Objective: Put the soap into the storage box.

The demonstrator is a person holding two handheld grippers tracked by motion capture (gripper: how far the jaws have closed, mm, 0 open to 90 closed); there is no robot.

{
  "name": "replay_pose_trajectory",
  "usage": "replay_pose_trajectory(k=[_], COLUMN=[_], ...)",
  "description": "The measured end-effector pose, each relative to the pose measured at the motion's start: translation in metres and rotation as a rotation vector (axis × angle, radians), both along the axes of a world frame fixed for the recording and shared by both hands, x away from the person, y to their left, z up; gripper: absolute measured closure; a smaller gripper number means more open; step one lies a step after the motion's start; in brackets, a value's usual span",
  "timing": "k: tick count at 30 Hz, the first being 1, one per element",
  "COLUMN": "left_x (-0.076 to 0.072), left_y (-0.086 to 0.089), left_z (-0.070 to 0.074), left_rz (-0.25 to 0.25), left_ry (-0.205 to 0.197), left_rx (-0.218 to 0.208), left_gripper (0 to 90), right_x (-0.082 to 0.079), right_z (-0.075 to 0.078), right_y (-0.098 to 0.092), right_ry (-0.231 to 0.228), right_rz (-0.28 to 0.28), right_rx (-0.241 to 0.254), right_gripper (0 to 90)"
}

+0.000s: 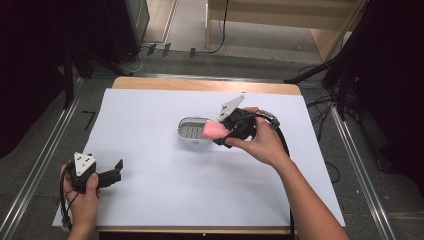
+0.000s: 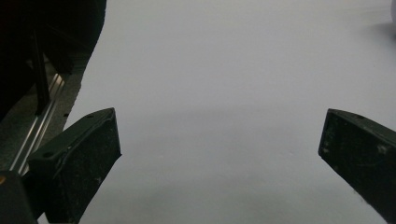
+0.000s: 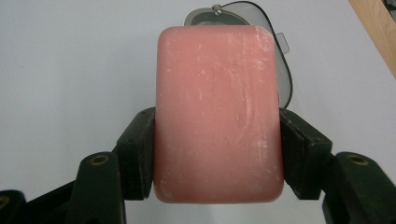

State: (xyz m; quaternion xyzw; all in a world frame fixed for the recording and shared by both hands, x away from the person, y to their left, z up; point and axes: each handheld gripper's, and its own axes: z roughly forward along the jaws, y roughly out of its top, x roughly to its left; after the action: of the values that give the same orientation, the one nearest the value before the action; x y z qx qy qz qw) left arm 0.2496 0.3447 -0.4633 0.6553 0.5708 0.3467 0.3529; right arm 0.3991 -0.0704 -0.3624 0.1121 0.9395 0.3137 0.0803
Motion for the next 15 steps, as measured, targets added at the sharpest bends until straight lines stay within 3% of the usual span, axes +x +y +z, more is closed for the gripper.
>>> replay_pose_trajectory(k=[7, 15], left_x=[0.000, -0.001], left_y=[0.000, 0.000], left_z=[0.000, 0.000], left_rz=[-0.001, -0.002], left_ry=[-0.008, -0.010], left_rx=[-0.002, -0.003], left_gripper=[0.0, 0.0], right_x=[0.009, 0.021], right_z=[-0.001, -0.004], right_y=[0.011, 0.018], right_ry=[-0.017, -0.005], right_rz=[0.038, 0.070], right_rx=[-0.004, 0.001], right_gripper=[38.8, 38.9])
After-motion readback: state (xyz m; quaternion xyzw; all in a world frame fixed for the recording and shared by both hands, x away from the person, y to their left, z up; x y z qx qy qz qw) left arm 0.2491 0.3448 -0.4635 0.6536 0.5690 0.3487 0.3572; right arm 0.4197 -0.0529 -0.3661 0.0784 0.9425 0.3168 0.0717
